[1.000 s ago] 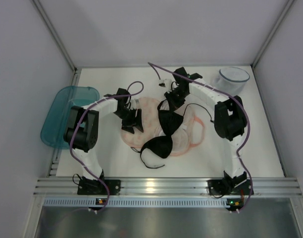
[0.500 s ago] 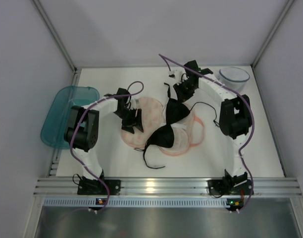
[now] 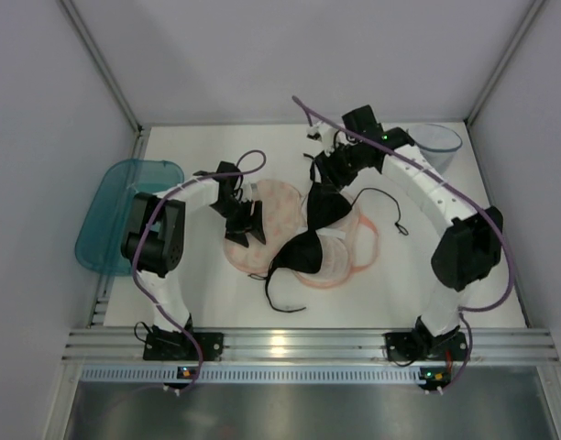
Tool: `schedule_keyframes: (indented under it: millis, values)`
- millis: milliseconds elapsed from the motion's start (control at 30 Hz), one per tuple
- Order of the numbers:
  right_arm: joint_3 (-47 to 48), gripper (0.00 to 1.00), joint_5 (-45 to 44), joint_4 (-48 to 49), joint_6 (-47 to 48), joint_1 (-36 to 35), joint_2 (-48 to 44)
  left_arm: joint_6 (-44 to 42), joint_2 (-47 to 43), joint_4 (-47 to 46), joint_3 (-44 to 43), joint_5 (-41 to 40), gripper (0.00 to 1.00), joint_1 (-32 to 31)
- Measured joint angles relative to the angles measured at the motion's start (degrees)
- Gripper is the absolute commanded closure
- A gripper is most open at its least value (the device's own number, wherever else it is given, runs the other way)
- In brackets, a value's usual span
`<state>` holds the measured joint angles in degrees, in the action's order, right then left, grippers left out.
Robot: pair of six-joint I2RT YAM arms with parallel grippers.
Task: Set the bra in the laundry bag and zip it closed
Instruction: Adjust the bra in the laundry bag.
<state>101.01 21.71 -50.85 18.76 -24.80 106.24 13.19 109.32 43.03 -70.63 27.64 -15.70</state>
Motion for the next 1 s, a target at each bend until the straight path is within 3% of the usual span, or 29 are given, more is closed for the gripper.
schedule_keyframes:
  millis: [167, 433, 700, 1000]
  values:
    - [-13.05, 0.64, -0.79, 1.9, 1.18, -11.93, -11.1, 0.0, 1.03, 1.16, -1.09, 0.52, 0.34, 0.26]
    - [-24.15, 0.64, -11.17, 5.55, 4.9, -29.57, -9.99, 0.02, 2.25, 1.73, -1.53, 3.67, 0.34, 1.97]
    - [-24.13, 0.62, -18.16, 12.87, 5.81, -36.33, -3.93, 0.02, 3.37, 2.34, -2.03, 6.01, 0.34, 3.04]
    - [-24.15, 0.6, -21.99, 17.49, 5.25, -38.93, -1.29, 0.04, 4.09, 3.02, -2.62, 6.75, 0.34, 3.41]
